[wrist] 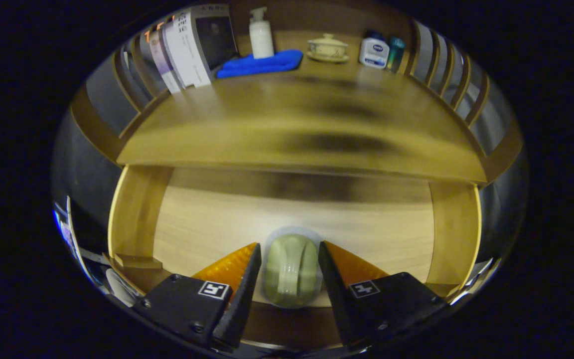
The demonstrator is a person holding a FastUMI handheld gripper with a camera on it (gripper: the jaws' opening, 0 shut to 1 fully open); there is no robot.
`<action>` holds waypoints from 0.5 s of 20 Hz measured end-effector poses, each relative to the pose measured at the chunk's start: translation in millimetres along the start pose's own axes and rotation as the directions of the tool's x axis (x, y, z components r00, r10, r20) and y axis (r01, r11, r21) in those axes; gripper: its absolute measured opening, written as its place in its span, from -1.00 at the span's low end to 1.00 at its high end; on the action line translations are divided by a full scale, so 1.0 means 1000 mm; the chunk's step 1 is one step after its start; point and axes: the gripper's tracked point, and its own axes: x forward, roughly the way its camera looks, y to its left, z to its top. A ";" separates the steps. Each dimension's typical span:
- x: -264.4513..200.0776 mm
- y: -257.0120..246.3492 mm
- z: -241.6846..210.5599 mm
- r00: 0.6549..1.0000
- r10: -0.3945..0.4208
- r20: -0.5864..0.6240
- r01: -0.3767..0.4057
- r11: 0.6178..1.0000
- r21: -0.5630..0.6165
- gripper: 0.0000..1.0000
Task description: Pull open the drawer, take out the items inside it, and place them on the countertop above the cabinet.
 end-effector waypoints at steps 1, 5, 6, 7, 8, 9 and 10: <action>0.004 0.001 -0.002 1.000 -0.002 -0.022 0.002 1.000 0.006 0.38; 0.012 -0.001 -0.006 0.999 -0.008 -0.034 0.009 1.000 0.020 -0.14; 0.011 -0.001 -0.006 0.999 -0.002 -0.038 0.002 1.000 0.000 -0.31; 0.011 -0.003 -0.005 0.999 -0.002 -0.036 0.002 1.000 -0.014 -0.48; 0.010 -0.002 -0.006 0.999 -0.002 -0.041 0.001 1.000 -0.026 -0.52; 0.011 -0.001 -0.007 0.999 -0.003 -0.036 0.002 0.999 -0.037 -0.56; 0.010 -0.002 -0.006 1.000 -0.004 -0.030 0.003 0.999 -0.035 -0.58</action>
